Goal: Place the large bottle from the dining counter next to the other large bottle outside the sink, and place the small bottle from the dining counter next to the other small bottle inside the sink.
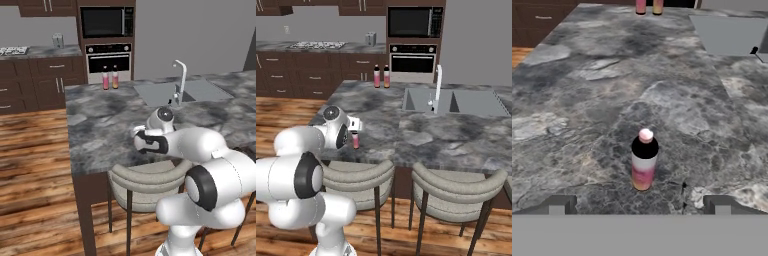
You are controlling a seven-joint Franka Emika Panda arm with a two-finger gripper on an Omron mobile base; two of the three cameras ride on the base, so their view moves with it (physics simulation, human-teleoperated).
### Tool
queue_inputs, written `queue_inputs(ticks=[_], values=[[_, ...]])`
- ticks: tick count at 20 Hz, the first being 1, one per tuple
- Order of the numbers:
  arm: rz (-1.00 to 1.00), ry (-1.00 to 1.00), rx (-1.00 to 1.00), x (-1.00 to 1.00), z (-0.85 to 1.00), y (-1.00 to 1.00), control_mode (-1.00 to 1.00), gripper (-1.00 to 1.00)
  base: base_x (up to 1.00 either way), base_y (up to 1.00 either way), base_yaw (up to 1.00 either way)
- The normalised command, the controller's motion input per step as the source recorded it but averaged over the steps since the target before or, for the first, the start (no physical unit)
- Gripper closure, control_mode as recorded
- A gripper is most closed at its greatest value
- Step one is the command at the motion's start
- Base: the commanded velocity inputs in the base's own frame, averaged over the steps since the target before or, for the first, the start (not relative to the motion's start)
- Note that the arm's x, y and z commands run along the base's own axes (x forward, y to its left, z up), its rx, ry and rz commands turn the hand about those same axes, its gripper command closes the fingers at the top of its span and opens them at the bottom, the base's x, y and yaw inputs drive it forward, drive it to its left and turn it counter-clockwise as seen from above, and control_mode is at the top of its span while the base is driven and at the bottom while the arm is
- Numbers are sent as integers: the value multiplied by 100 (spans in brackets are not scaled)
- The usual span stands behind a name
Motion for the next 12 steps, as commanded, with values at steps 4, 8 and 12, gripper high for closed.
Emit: queue_inputs(ticks=[4,8,12], values=[[0,0,0,10,-34,1,-100,-100,0,0,0],[0,0,0,11,-31,0,-100,-100,0,0,0],[0,0,0,22,-13,0,-100,-100,0,0,0]])
